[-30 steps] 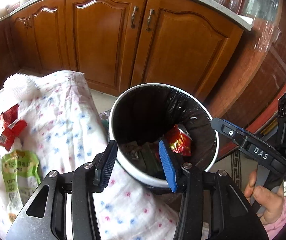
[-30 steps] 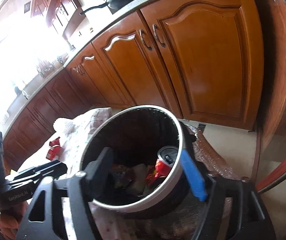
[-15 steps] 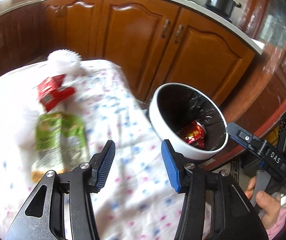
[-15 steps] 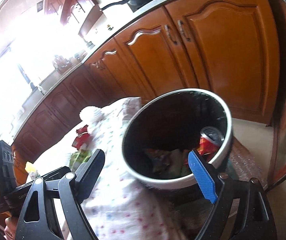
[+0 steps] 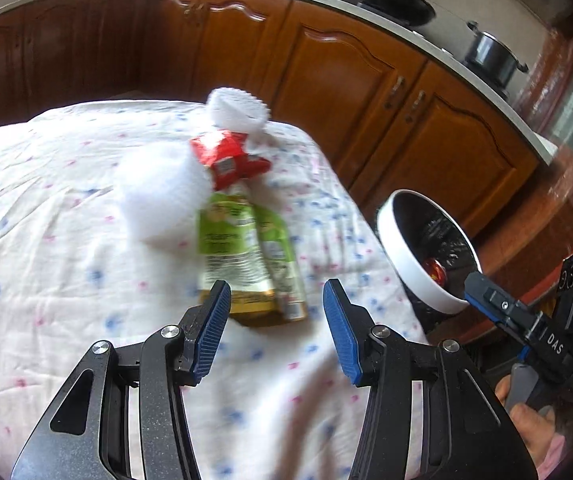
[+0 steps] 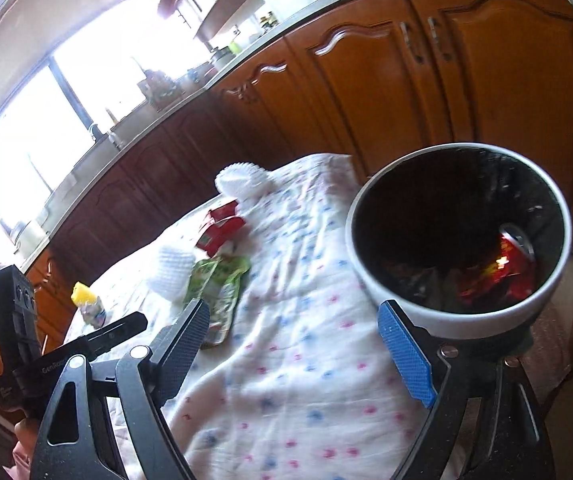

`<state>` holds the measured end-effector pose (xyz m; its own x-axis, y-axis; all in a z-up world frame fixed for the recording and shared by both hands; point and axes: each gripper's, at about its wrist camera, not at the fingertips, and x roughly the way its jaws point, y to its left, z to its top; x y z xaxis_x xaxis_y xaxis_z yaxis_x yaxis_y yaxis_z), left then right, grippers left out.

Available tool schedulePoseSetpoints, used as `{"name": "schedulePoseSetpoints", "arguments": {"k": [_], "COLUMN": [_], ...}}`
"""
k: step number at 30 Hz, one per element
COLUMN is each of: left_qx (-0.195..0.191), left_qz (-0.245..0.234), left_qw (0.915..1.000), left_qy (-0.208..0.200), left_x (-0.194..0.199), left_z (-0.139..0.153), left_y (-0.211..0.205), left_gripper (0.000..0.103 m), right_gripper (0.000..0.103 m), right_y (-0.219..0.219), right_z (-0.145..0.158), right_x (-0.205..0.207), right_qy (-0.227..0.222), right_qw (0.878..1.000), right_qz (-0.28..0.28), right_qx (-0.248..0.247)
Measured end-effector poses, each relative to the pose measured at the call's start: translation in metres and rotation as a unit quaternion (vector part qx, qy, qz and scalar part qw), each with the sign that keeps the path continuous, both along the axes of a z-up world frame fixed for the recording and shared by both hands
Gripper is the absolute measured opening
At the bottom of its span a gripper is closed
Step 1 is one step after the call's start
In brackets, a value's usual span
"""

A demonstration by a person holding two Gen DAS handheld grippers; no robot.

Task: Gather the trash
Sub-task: 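Move both open tools back toward the foam sleeve and green pouch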

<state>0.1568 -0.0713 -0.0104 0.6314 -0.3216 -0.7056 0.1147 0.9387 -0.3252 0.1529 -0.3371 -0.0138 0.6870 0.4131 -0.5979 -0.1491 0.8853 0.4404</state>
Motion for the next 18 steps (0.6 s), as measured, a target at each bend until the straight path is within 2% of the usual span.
{"name": "schedulePoseSetpoints", "arguments": {"k": [9, 18], "left_qx": [-0.006, -0.007], "left_qz": [0.042, 0.067], "left_qw": [0.9991, 0.9977], "left_qy": [0.007, 0.008], "left_x": [-0.002, 0.009], "left_z": [-0.007, -0.009], "left_y": [0.043, 0.068], "left_gripper": [0.048, 0.048], "right_gripper": [0.088, 0.088], "right_y": [0.038, 0.077], "right_z": [-0.011, -0.019], "right_x": [0.009, 0.022], "right_qy": [0.02, 0.035], "right_qw": [0.999, 0.997], "right_qz": [0.033, 0.068], "right_qx": [0.001, 0.008]}}
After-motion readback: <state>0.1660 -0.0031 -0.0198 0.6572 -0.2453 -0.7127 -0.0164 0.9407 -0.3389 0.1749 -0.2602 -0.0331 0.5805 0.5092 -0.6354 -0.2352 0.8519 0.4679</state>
